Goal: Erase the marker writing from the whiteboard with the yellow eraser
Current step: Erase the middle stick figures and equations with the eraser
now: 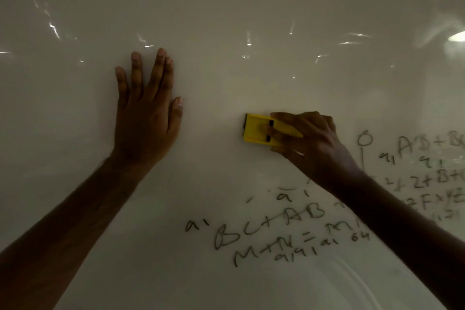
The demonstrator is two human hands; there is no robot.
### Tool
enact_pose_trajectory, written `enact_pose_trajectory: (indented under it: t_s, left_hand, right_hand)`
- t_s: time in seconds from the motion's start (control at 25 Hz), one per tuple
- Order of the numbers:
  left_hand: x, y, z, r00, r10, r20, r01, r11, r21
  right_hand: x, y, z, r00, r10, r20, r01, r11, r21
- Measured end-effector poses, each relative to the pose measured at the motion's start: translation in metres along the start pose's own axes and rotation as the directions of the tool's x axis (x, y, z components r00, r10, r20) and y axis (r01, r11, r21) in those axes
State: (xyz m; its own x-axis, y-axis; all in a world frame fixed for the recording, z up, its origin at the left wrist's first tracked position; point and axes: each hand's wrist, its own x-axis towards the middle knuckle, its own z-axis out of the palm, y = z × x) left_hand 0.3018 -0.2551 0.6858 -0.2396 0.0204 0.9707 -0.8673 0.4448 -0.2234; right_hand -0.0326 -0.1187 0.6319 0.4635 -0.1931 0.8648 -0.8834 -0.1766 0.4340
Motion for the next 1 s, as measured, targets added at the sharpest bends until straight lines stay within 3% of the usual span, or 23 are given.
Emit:
enact_pose_trajectory:
  t_s: [0.08,0.32,0.48,0.72,0.92,1.0]
  left_hand:
    - [-0.001,0.005,0.0,1.0,0.0,0.001,0.0,1.0,-0.011]
    - [-0.004,0.015,0.004,1.0,0.022,0.012,-0.021,1.0,-0.012]
    - [-0.003,0.017,0.005,0.998,0.066,0.025,-0.066,0.998,-0.01]
    - [0.017,0.05,0.011,0.992,0.123,0.039,-0.122,0.992,-0.015]
    - [0.029,0.083,0.02,0.99,0.139,0.029,-0.139,0.99,-0.01]
    - [0.029,0.086,0.021,0.99,0.139,0.025,-0.139,0.99,-0.01]
  right_hand:
    - [0.004,-0.01,0.009,1.0,0.01,-0.021,-0.009,1.0,0.024]
    - [-0.078,-0.015,0.011,0.96,-0.242,0.141,0.239,0.97,0.036]
    - [-0.082,0.034,-0.012,0.966,-0.208,0.153,0.218,0.975,-0.047]
    - [-0.025,0.05,-0.012,0.998,0.047,-0.029,-0.048,0.998,-0.033]
    - [-0.094,0.037,-0.011,0.98,-0.16,0.121,0.161,0.987,-0.004]
    - [-0.118,0.053,-0.024,0.972,-0.167,0.164,0.174,0.984,-0.027]
